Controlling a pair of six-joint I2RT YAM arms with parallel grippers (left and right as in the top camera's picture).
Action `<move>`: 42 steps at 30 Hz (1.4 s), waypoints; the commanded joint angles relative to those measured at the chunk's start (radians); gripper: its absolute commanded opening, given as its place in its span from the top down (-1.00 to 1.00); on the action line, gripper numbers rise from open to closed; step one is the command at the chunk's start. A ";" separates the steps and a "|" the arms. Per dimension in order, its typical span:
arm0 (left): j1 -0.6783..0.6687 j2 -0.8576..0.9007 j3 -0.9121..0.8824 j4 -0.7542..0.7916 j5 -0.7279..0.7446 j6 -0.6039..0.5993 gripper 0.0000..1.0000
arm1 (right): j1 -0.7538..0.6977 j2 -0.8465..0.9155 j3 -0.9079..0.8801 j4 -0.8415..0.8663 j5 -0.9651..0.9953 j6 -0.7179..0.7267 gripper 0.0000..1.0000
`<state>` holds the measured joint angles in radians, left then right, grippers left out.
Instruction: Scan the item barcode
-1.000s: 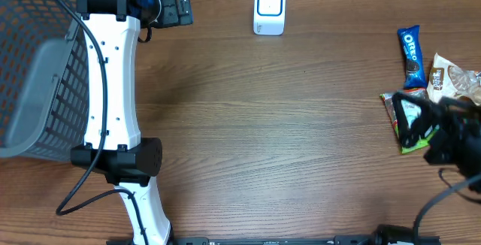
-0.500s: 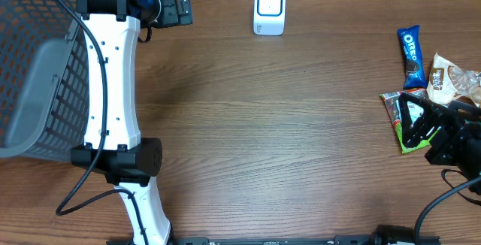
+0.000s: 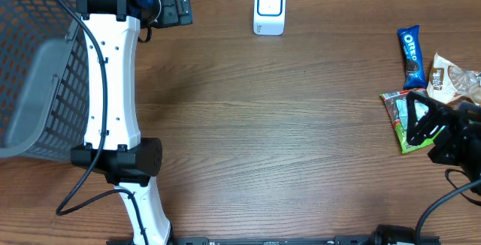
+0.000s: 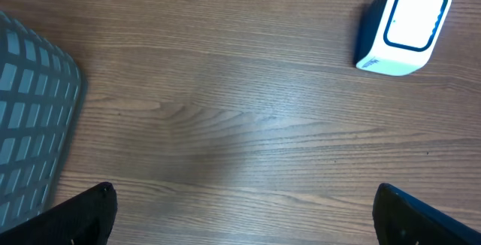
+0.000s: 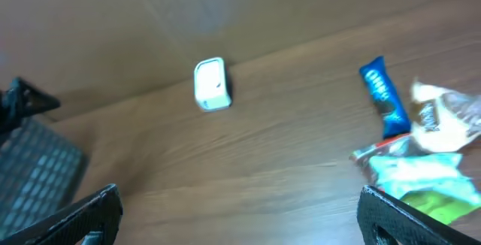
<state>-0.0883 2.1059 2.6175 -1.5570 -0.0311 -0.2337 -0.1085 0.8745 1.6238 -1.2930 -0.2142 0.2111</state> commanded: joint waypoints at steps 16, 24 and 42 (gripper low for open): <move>-0.003 0.000 0.010 -0.002 -0.002 0.001 -0.99 | 0.008 -0.380 -0.720 0.696 0.047 -0.048 -1.00; -0.006 0.000 0.010 -0.002 -0.002 0.001 -1.00 | 0.009 -0.547 -1.079 0.980 0.037 -0.055 -1.00; -0.005 0.000 0.011 -0.002 -0.002 0.001 -0.99 | 0.104 -0.830 -1.600 1.288 0.113 -0.056 -1.00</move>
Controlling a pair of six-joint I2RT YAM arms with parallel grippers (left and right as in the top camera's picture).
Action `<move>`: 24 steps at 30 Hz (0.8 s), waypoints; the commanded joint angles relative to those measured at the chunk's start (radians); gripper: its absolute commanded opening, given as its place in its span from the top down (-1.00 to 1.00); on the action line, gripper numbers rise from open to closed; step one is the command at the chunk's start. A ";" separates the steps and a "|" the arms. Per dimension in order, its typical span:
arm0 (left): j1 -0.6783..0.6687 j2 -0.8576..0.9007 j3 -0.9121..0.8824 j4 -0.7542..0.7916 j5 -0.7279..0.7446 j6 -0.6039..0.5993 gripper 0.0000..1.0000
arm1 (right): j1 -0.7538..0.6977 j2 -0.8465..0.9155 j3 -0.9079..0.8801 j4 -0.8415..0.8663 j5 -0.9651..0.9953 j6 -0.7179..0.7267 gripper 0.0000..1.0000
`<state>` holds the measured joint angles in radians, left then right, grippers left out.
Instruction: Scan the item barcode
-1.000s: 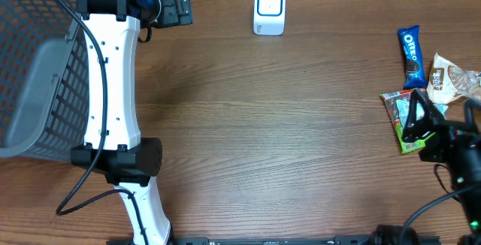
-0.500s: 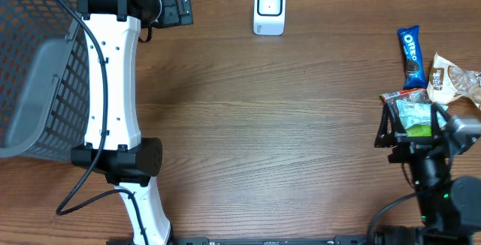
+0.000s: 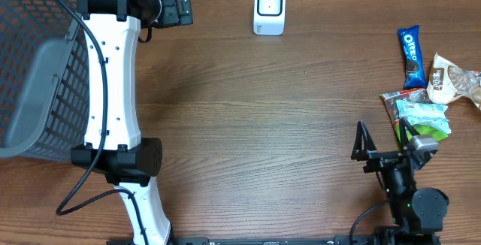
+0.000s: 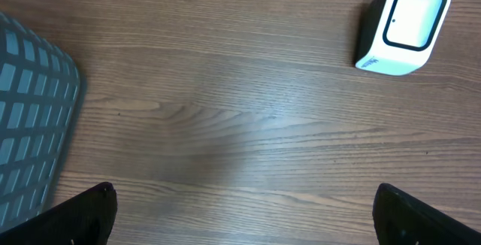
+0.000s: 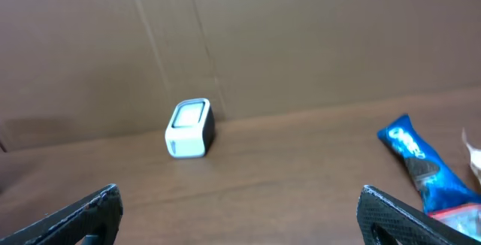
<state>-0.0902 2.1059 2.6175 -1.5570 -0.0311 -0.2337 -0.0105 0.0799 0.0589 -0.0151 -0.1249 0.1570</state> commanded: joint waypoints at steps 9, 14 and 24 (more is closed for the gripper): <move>-0.003 0.000 0.011 -0.002 -0.002 0.001 -0.99 | 0.006 -0.077 -0.051 -0.063 0.039 -0.035 -1.00; -0.004 0.000 0.010 -0.002 -0.002 0.001 -0.99 | 0.006 -0.077 -0.051 -0.061 0.027 -0.031 -1.00; -0.004 0.000 0.010 -0.002 -0.002 0.001 -0.99 | 0.004 -0.077 -0.051 -0.061 0.027 -0.031 -1.00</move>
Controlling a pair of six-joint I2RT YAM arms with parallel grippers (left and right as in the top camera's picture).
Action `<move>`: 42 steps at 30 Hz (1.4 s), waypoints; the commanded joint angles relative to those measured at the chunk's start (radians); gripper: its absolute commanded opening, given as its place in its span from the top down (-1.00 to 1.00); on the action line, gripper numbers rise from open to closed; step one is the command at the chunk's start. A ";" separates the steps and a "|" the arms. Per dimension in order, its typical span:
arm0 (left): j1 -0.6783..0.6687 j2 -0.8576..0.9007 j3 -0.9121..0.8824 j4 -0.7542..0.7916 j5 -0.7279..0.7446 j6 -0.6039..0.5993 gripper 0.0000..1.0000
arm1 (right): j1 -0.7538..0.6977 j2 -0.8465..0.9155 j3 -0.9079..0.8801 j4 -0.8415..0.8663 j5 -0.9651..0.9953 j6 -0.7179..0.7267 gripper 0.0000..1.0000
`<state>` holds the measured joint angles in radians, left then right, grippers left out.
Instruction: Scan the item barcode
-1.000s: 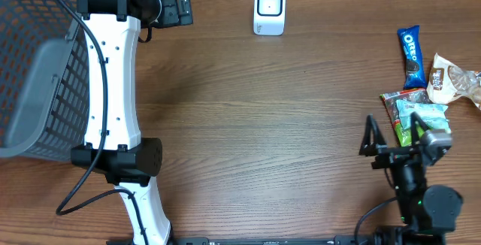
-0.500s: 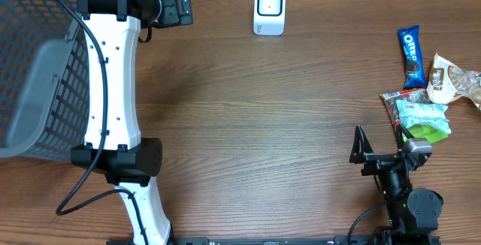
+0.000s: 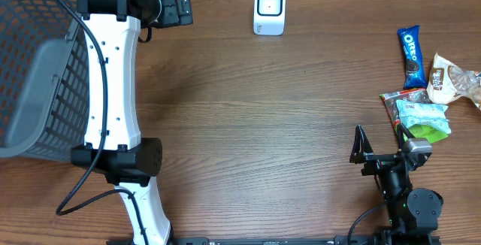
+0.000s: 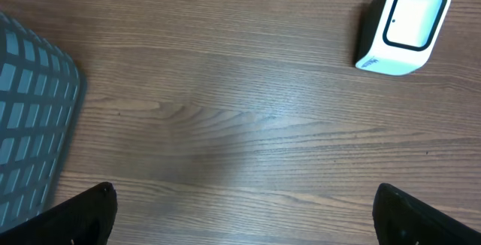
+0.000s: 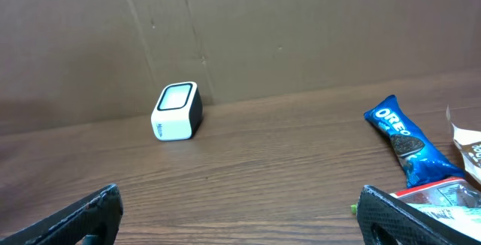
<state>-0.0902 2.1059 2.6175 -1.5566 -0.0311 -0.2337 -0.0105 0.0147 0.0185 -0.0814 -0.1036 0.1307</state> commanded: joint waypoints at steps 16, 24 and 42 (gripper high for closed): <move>-0.001 0.000 0.010 -0.002 -0.002 0.001 -1.00 | 0.004 -0.012 -0.010 0.005 0.006 -0.004 -1.00; -0.025 -0.020 0.010 -0.003 -0.003 0.002 -1.00 | 0.004 -0.012 -0.010 0.005 0.006 -0.004 -1.00; -0.061 -0.366 0.009 0.055 -0.078 0.002 -1.00 | 0.004 -0.012 -0.010 0.005 0.006 -0.004 -1.00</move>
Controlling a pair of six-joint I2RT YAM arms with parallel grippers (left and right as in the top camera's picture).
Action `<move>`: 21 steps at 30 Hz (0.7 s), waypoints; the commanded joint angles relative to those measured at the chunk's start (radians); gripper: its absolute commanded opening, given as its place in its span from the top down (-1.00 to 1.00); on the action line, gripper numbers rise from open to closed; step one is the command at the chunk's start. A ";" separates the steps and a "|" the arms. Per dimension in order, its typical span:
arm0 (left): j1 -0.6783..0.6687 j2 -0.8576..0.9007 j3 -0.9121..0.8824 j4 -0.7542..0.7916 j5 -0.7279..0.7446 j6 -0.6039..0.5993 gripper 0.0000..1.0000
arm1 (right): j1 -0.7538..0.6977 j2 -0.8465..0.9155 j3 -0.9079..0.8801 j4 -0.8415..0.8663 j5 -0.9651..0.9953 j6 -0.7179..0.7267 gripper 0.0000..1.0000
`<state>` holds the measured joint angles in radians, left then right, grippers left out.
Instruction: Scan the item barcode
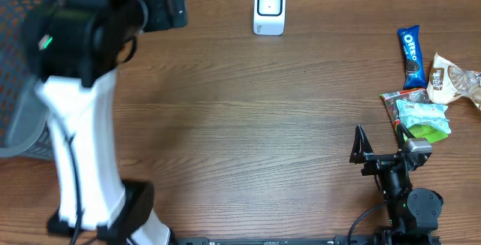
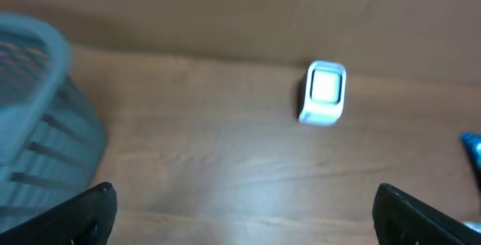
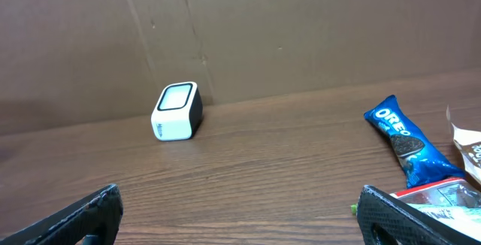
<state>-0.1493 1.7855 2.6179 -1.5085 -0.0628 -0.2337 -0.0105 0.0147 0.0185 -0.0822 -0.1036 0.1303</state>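
Observation:
The white barcode scanner (image 1: 269,8) stands at the table's far edge; it also shows in the wrist views (image 2: 324,94) (image 3: 177,112). The snack items lie at the right: a blue Oreo pack (image 1: 410,55) (image 3: 402,143), a green packet (image 1: 417,121) and a beige packet (image 1: 451,80). My right gripper (image 1: 382,149) (image 3: 240,215) is open and empty at the near edge, left of the green packet. My left gripper (image 1: 161,4) (image 2: 244,215) is open and empty, high at the far left, blurred.
A grey wire basket (image 1: 26,87) (image 2: 37,125) sits at the left edge under the left arm. A brown cardboard wall (image 3: 301,27) backs the table behind the scanner.
The left arm has shifted and looks blurred overhead. Its wrist view now shows the scanner smaller and farther off, with the basket rim in sight. The right arm has not moved.
My right gripper was open over the snack pile at the right edge. Then it stood at the near edge, empty, with the snacks still lying in place. It turned slightly and stayed there. The left arm held still until its shift just now.

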 commanded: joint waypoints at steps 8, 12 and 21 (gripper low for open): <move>-0.002 -0.275 -0.206 0.158 -0.059 0.052 -0.99 | 0.004 -0.012 -0.010 0.006 0.006 -0.004 -1.00; -0.001 -0.442 -0.436 0.246 -0.078 0.055 -0.99 | 0.004 -0.012 -0.010 0.006 0.006 -0.004 -1.00; 0.035 -0.782 -0.935 0.542 -0.094 0.054 -0.99 | 0.004 -0.012 -0.010 0.006 0.006 -0.004 -1.00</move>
<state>-0.1337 1.0874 1.8111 -1.0264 -0.1360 -0.1997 -0.0105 0.0147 0.0185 -0.0818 -0.1032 0.1303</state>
